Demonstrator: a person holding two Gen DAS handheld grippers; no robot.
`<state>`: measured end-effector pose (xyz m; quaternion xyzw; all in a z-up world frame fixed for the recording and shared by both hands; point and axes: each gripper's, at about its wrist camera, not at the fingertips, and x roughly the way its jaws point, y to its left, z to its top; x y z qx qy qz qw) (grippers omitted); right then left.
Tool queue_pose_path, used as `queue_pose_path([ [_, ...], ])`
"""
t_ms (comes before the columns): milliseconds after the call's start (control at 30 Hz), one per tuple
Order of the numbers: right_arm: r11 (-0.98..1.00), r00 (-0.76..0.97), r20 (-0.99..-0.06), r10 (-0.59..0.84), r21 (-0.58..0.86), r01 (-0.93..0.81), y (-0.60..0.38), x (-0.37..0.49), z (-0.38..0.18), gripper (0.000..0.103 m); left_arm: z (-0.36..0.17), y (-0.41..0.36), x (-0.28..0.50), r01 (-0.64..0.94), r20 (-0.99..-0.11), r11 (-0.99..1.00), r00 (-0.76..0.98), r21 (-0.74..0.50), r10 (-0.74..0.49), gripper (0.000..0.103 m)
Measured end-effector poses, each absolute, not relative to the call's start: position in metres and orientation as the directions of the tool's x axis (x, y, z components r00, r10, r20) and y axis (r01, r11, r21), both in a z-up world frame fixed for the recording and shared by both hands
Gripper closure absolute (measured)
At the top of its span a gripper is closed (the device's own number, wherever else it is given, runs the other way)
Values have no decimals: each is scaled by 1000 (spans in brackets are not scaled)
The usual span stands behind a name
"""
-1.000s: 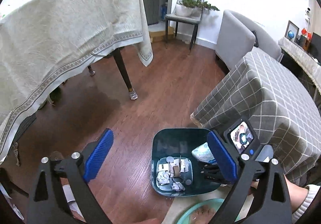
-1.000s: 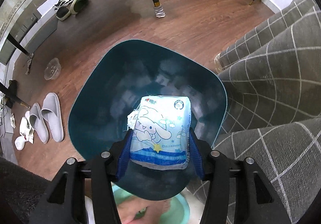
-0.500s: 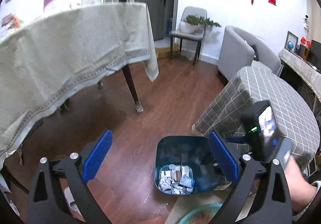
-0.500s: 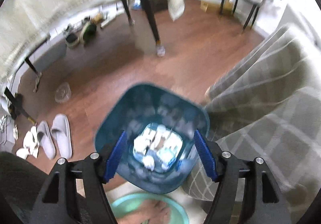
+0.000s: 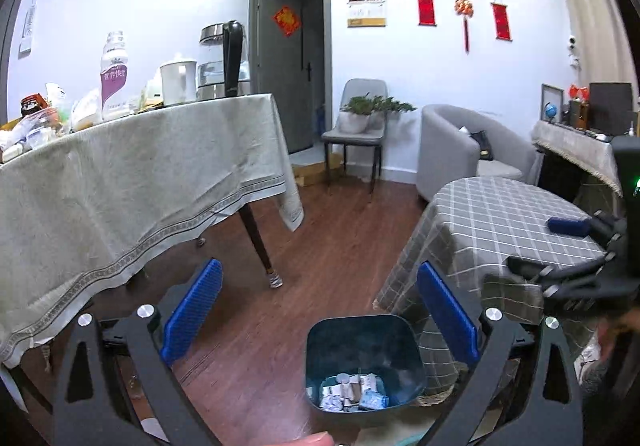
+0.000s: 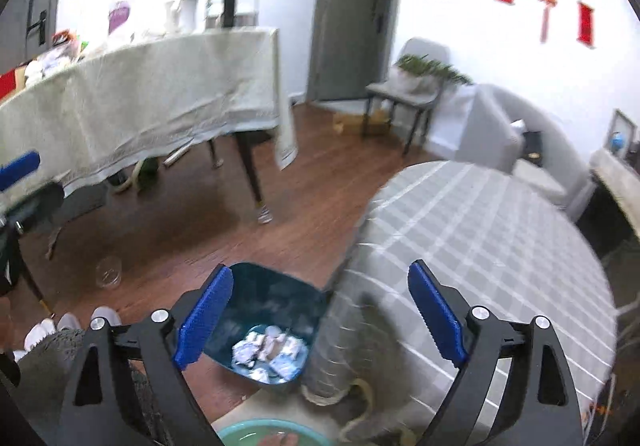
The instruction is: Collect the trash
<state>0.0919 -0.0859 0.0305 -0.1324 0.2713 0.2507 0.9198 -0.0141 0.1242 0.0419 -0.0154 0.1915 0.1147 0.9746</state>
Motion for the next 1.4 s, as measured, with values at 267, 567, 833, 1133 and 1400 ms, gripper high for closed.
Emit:
queue_pose_path([
  [267, 932, 861, -419, 288, -86, -353, -173, 41, 68, 4, 28, 115, -38, -175, -376, 984, 915, -32, 150, 3],
  [567, 976, 922, -340, 183, -47, -211, -250, -8, 58, 4, 24, 105, -53, -130, -367, 991, 923, -19, 113, 3],
  [833, 976, 908, -373, 192, -24, -217, -268, -13, 36, 3, 12, 87, -52, -113, -384, 993, 916, 40, 120, 3],
  [1133, 944, 885, -358, 298, -26, -329, -256, -21, 34, 3, 8, 102, -50, -121, -402, 992, 911, -36, 96, 3],
  [1400, 943, 882, -363, 302, -20, -331, -256, -22, 34, 3, 8, 100, -51, -122, -402, 992, 910, -36, 97, 3],
])
